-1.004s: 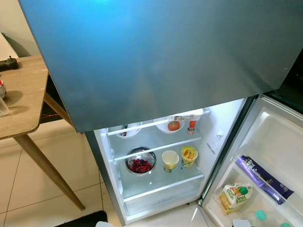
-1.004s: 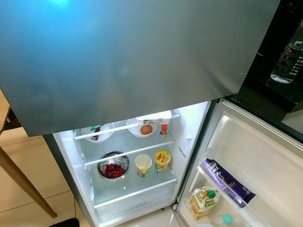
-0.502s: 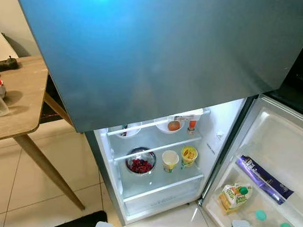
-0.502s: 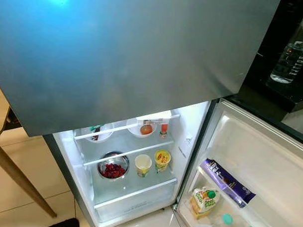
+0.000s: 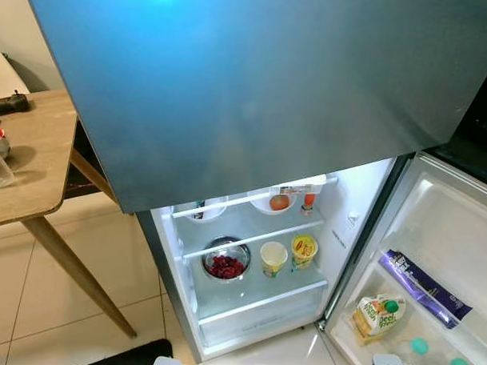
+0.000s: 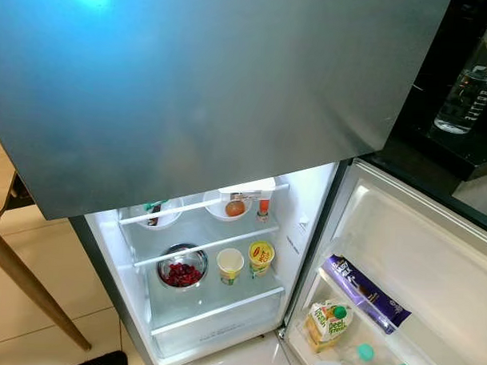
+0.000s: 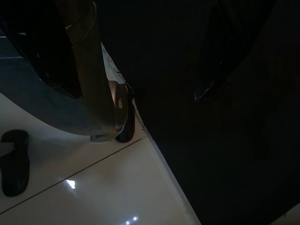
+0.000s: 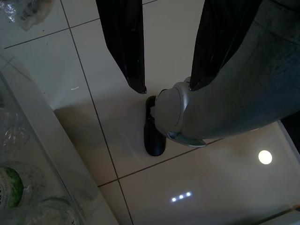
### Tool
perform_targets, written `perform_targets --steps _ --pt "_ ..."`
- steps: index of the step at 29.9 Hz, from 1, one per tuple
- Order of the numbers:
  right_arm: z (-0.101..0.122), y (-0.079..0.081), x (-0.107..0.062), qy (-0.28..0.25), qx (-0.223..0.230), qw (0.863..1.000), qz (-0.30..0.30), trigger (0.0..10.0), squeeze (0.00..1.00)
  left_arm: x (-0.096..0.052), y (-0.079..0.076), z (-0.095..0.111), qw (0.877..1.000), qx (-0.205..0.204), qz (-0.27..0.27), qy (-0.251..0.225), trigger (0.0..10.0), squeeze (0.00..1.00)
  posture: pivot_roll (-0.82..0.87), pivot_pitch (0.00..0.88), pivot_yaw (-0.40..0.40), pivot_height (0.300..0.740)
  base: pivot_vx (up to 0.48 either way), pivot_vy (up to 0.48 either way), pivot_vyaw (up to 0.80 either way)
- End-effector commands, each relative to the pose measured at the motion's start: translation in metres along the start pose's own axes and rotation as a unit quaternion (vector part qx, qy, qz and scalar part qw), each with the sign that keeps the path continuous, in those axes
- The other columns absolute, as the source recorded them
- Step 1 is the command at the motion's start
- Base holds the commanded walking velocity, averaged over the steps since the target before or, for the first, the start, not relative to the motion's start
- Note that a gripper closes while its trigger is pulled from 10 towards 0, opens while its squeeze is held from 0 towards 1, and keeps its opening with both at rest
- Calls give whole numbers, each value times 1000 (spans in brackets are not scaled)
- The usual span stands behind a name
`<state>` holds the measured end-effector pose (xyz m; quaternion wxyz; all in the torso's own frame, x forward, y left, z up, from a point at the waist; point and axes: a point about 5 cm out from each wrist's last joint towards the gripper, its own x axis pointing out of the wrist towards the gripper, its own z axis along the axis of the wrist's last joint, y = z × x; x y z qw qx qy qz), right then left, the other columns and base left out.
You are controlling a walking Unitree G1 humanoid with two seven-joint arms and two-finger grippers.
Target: Restocking fridge
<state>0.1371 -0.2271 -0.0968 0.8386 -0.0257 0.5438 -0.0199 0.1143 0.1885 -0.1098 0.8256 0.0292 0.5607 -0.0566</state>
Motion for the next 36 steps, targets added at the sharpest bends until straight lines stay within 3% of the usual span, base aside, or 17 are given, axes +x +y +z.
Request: perform_targets --steps 1,36 --pt "-2 2 0 4 -4 1000 4 10000 0 -1 0 -6 1000 -3 0 12 10000 0 -65 0 -16 740 0 0 0" --pt "-5 6 0 8 -8 1000 8 10000 0 -1 2 -8 1000 3 3 14 10000 0 -69 0 -11 740 0 0 0"
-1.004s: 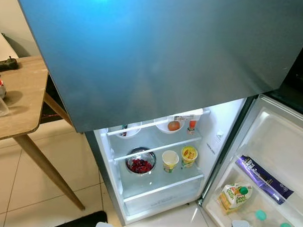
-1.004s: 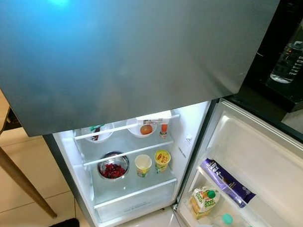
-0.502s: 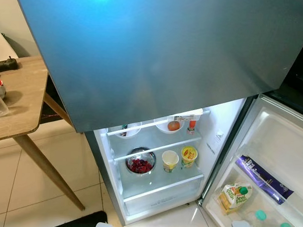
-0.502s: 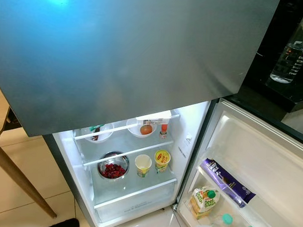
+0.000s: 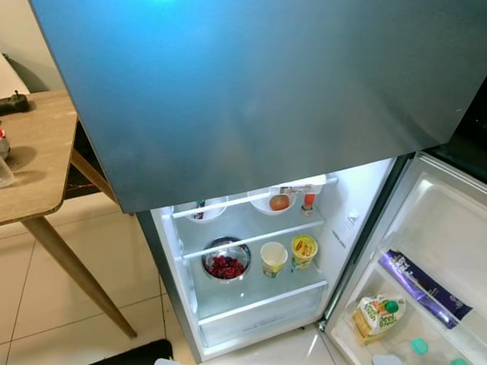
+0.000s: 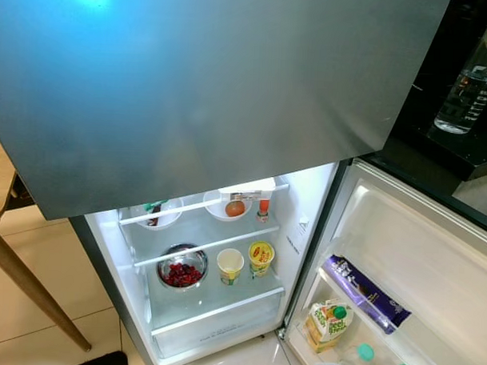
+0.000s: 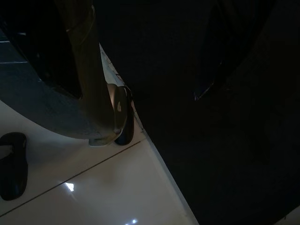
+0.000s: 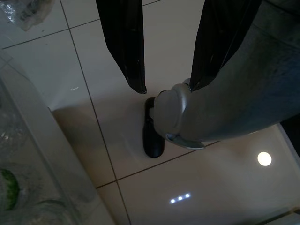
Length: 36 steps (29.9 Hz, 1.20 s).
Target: Restocking fridge
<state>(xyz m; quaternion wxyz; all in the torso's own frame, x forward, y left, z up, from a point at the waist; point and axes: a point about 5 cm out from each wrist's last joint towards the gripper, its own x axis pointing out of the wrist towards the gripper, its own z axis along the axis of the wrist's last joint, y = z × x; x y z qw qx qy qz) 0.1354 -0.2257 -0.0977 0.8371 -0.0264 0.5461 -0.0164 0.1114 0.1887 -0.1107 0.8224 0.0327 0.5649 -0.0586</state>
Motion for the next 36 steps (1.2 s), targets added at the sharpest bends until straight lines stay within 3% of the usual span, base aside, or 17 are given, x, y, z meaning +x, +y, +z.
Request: perform_targets --steps 1,36 --pt "-3 4 0 6 -6 1000 5 10000 0 -1 2 -4 1000 -3 4 7 10000 0 -69 0 -10 740 0 0 0" --pt "0 1 0 1 -4 1000 2 10000 0 0 -3 -5 1000 3 -6 11 10000 0 -75 0 -11 740 0 0 0"
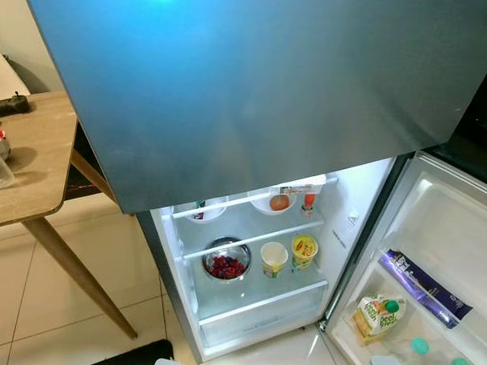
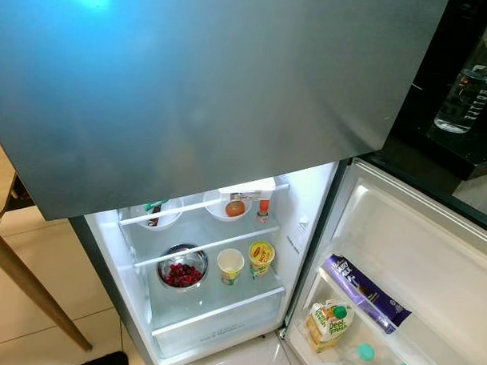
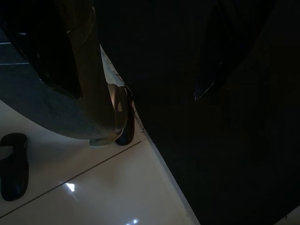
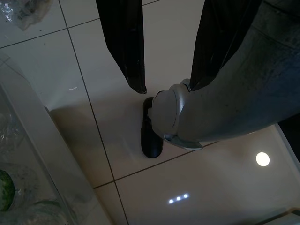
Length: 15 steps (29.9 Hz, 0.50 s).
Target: Restocking fridge
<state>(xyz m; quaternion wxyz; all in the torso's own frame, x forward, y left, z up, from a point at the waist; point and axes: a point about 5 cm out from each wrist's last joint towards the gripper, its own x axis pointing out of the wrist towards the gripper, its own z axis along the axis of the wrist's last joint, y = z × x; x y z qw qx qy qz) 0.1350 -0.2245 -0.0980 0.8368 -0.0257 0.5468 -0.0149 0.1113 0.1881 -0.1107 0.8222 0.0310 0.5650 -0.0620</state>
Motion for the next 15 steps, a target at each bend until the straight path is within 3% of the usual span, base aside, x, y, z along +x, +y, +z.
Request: perform_targets --steps 1,15 --pt "1 0 0 0 -4 1000 1 10000 0 0 -2 -5 1000 4 -3 11 10000 0 -73 0 -15 740 0 0 0" --pt "-3 -1 0 6 -8 1000 1 10000 0 0 -1 -3 1000 4 -1 7 10000 0 -66 0 -15 740 0 0 0"
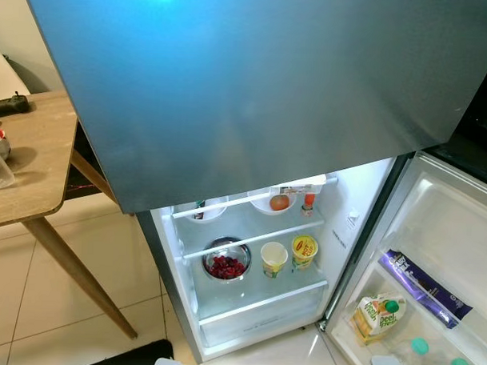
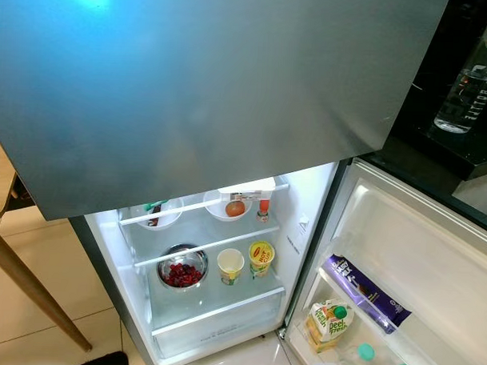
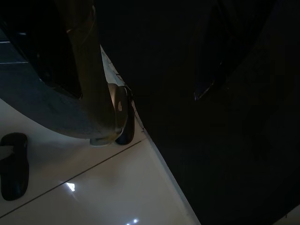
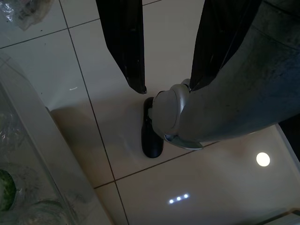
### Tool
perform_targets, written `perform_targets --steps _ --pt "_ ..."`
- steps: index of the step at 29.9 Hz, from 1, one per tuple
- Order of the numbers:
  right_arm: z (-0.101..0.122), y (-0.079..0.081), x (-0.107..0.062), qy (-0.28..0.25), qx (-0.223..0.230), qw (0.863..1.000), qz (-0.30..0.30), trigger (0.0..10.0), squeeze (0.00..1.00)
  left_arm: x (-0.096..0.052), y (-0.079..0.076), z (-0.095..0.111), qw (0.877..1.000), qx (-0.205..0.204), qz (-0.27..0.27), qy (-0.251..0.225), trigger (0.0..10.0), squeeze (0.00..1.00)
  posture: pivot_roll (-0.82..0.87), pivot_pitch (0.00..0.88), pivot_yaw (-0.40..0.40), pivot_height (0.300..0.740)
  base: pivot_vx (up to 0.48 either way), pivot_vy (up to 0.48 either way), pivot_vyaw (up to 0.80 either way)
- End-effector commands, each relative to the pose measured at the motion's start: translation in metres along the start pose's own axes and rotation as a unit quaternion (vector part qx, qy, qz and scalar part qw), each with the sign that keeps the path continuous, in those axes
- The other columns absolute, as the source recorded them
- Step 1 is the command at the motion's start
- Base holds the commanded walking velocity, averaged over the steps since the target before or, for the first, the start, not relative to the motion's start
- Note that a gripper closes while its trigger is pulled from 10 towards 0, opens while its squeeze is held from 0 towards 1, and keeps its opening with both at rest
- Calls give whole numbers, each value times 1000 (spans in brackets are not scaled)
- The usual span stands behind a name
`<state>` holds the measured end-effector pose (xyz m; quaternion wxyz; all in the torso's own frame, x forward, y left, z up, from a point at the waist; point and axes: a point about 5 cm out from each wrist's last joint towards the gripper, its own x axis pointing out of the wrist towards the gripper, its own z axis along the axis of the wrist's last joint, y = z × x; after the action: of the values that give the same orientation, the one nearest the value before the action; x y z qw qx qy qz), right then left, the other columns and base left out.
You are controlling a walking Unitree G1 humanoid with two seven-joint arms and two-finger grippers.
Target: Restocking fridge
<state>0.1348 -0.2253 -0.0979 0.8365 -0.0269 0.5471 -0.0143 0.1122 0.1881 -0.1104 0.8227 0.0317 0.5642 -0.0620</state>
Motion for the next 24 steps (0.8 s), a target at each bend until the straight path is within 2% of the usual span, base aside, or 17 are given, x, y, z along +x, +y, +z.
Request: perform_targets --steps 1,15,24 --pt "-3 0 0 6 -7 1000 2 10000 0 0 -1 -4 1000 3 0 9 10000 0 -66 0 -15 740 0 0 0" --pt "-4 1 0 6 -3 1000 1 10000 0 -1 5 -4 1000 6 3 7 10000 0 -73 0 -7 740 0 0 0" --pt "-5 2 0 8 -5 1000 4 10000 0 0 0 -1 1000 4 -3 4 10000 0 -67 0 -12 740 0 0 0"
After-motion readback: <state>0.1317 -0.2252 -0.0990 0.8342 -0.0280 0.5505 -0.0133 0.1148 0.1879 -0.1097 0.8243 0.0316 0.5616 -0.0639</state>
